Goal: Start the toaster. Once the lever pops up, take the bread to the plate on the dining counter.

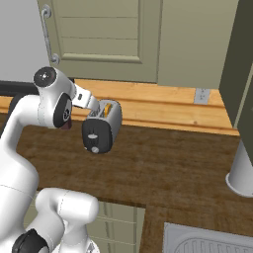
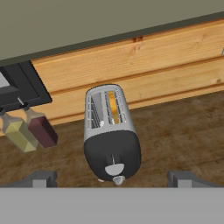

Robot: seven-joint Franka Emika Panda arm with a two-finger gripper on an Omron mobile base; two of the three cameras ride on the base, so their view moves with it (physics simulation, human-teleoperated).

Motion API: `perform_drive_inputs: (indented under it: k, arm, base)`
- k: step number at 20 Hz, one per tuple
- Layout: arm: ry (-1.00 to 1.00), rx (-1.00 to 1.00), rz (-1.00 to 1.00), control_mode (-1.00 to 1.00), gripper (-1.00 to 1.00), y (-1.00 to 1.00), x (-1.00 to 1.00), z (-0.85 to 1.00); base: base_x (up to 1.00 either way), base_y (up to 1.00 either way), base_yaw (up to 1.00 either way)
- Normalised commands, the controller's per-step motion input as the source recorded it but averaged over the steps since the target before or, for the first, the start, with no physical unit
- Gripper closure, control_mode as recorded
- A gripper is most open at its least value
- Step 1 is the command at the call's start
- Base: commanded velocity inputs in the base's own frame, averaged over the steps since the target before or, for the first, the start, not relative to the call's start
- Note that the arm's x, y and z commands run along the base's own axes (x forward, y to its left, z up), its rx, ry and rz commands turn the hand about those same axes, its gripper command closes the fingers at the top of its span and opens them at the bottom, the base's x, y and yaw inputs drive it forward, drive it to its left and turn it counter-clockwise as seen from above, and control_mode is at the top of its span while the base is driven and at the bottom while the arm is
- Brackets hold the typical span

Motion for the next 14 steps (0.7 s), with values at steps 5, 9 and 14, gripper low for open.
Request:
perform_drive_inputs:
  k: [5, 9, 14]
  arm:
    - [0.00, 0.00, 0.00, -1.00, -1.00, 0.00, 0.00, 0.00]
    - [0.00, 0.00, 0.00, -1.00, -1.00, 0.00, 0.00, 0.00]
    - [0.00, 0.00, 0.00, -1.00, -1.00, 0.00, 0.00, 0.00]
  base:
    - [0.00, 0.00, 0.00]
    - [0.00, 0.00, 0.00]
    - [0.00, 0.00, 0.00]
